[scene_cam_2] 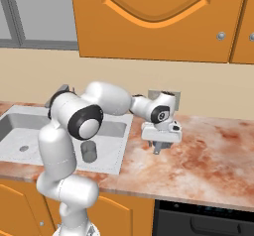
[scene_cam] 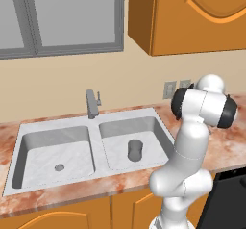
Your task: Move any existing items from the left basin to the right basin for drying. Then move the measuring cup from the counter to the left basin of the sink for washing.
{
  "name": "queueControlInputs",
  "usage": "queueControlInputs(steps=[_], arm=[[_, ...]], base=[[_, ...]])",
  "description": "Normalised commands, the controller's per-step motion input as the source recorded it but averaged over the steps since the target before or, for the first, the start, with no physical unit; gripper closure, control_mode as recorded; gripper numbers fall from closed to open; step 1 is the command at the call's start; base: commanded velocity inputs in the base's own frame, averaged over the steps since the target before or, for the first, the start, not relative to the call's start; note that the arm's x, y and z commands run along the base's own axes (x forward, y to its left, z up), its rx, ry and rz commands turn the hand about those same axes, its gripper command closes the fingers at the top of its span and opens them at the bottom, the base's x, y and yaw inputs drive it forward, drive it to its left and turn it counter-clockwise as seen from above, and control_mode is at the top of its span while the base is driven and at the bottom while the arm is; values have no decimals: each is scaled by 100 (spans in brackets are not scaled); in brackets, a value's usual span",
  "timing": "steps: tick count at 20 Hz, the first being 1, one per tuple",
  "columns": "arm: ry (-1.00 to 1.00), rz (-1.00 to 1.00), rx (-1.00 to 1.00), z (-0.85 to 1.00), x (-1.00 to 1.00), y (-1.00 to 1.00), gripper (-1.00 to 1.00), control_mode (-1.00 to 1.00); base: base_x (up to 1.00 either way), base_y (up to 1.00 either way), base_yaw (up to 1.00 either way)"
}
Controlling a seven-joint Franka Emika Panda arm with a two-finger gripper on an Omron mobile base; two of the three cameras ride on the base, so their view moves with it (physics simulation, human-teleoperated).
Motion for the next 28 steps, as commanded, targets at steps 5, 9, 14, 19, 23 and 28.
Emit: queueControlInputs(steps=[5, 9, 14, 19, 23, 28], arm=[[2, 0, 0, -14, 0, 0, -100, -100], [6, 0, 0, -16, 2, 0, -100, -100], [7, 0, 0, -11, 2, 0, 100, -100], [3, 0, 0, 0, 0, 0, 100, -100], [-1, 0, 1, 0, -3, 0, 100, -100], [-7, 0, 1, 10, -32, 0, 100, -100]], base=[[0, 0, 0], [0, 0, 0], [0, 0, 0], [0, 0, 0], [0, 0, 0], [0, 0, 0]])
